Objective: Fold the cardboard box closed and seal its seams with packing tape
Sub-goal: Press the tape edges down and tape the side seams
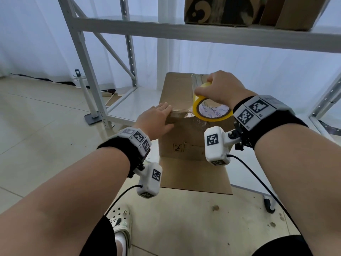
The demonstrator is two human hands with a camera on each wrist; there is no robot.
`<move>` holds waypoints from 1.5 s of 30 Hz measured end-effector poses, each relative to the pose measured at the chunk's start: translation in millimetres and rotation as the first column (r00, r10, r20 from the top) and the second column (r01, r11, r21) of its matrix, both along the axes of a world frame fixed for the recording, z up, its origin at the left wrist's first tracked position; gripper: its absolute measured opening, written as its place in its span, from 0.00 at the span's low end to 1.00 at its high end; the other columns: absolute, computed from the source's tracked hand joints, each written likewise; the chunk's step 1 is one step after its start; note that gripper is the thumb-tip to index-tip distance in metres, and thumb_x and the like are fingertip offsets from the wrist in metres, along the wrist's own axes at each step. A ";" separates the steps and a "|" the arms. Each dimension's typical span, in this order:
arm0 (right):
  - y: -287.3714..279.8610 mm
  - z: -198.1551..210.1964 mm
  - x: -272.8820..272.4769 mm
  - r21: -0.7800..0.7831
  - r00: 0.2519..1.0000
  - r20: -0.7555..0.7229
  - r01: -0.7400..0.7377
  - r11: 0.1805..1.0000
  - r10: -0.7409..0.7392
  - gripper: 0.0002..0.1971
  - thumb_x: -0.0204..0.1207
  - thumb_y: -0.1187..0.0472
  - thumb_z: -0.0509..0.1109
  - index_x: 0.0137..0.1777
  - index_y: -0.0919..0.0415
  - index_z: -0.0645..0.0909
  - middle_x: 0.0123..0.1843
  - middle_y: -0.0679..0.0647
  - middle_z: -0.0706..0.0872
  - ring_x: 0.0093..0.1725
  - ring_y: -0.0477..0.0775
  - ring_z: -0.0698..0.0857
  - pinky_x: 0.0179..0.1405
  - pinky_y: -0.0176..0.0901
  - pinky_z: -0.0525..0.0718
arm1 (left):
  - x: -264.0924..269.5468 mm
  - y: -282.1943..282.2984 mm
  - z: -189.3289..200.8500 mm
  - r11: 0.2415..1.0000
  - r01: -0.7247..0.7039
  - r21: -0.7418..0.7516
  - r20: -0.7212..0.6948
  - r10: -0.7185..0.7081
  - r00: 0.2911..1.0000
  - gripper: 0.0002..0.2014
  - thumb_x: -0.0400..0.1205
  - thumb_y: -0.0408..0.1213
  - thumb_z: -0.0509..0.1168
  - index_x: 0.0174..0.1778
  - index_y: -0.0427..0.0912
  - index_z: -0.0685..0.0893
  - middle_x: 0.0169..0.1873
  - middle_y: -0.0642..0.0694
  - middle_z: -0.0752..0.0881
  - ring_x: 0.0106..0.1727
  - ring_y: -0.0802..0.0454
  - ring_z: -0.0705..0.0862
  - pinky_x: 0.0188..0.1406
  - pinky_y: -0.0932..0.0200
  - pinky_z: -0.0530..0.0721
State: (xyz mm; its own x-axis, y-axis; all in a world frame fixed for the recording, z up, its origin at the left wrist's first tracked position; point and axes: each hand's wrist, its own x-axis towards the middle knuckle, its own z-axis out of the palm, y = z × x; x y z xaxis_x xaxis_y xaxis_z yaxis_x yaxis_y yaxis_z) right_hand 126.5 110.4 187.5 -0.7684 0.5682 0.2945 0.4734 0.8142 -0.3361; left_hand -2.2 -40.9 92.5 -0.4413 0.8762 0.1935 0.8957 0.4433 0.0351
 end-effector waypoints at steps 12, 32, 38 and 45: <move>8.7 -4.8 8.5 -0.040 0.994 -0.094 -0.053 0.998 0.049 0.18 0.74 0.42 0.68 0.48 0.57 0.76 0.40 0.50 0.78 0.47 0.53 0.78 0.39 0.41 0.70 | 28.4 36.5 -3.7 0.997 -0.002 0.077 -0.066 0.007 0.998 0.31 0.84 0.51 0.58 0.82 0.46 0.59 0.81 0.45 0.63 0.81 0.46 0.61 0.78 0.50 0.60; -8.8 -11.4 1.0 -0.302 0.947 -0.314 -0.032 0.953 -0.067 0.24 0.72 0.41 0.71 0.29 0.55 0.66 0.28 0.49 0.66 0.28 0.46 0.68 0.29 0.39 0.65 | -4.9 17.8 -7.5 0.991 0.059 0.122 0.036 -0.064 0.997 0.26 0.83 0.49 0.59 0.78 0.50 0.69 0.74 0.49 0.74 0.75 0.47 0.70 0.78 0.46 0.63; 19.8 1.4 34.1 -0.049 0.982 -0.142 0.122 0.991 -0.128 0.25 0.68 0.43 0.74 0.27 0.58 0.65 0.26 0.51 0.66 0.28 0.51 0.68 0.26 0.44 0.63 | -1.0 12.1 0.0 0.998 0.052 0.043 0.047 -0.054 0.997 0.28 0.84 0.47 0.58 0.81 0.50 0.62 0.80 0.48 0.66 0.80 0.46 0.64 0.79 0.48 0.57; 27.4 0.4 39.8 0.038 0.984 0.000 0.180 0.983 -0.180 0.22 0.68 0.44 0.72 0.29 0.59 0.69 0.28 0.52 0.71 0.29 0.50 0.71 0.26 0.41 0.65 | 12.0 25.5 0.1 0.999 -0.006 -0.050 -0.010 0.005 1.000 0.32 0.82 0.57 0.56 0.82 0.53 0.57 0.78 0.40 0.67 0.79 0.40 0.63 0.79 0.38 0.57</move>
